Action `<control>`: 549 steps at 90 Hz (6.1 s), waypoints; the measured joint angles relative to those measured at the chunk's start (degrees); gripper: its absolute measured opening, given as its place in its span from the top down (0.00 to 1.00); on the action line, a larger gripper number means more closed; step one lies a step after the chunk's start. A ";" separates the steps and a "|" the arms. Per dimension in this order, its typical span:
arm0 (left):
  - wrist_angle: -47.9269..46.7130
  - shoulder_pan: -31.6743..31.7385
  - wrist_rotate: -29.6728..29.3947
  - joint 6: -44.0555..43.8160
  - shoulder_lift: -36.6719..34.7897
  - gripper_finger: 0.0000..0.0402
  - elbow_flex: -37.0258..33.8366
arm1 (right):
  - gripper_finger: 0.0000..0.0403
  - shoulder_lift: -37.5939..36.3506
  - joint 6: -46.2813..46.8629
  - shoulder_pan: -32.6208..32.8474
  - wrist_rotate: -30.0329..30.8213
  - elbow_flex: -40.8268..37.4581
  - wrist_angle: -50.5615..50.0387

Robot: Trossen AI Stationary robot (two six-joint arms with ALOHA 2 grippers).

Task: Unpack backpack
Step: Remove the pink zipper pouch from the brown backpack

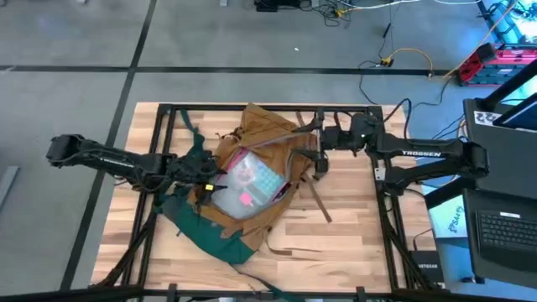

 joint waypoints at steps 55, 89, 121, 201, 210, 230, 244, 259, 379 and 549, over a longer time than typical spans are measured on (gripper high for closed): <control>4.58 5.95 2.36 3.29 8.82 0.41 0.09 | 0.39 13.30 -0.74 2.58 0.39 0.00 1.34; 6.79 6.14 2.77 5.53 9.32 0.84 0.33 | 0.39 14.55 -0.94 2.71 0.54 0.00 1.74; 7.09 6.05 3.55 8.87 7.17 1.00 3.42 | 0.39 14.55 -0.61 2.71 0.59 0.00 1.68; -6.23 -11.58 0.54 18.51 7.51 0.69 9.27 | 0.39 17.13 -1.29 2.58 2.04 -0.01 0.39; -5.95 -12.75 -3.95 16.40 9.82 0.57 9.22 | 0.39 18.04 -1.31 2.58 2.07 -0.01 0.36; -4.97 -13.95 -5.46 11.27 16.56 0.39 9.39 | 0.39 19.08 -1.31 2.58 2.07 -0.02 0.59; -4.39 -14.58 -5.83 8.16 20.19 0.32 9.56 | 0.39 19.62 -1.32 2.58 2.07 -0.02 1.25; -4.57 -14.74 -9.11 9.05 20.49 0.31 9.55 | 0.39 19.62 -1.31 2.58 2.07 -0.02 1.26; -5.15 -11.18 -25.57 16.05 15.72 0.90 12.00 | 0.39 19.57 0.51 2.62 2.03 -0.02 1.26; -16.75 -24.50 -11.41 -0.76 15.33 0.39 18.32 | 0.39 42.98 -5.63 23.41 39.13 22.35 -33.52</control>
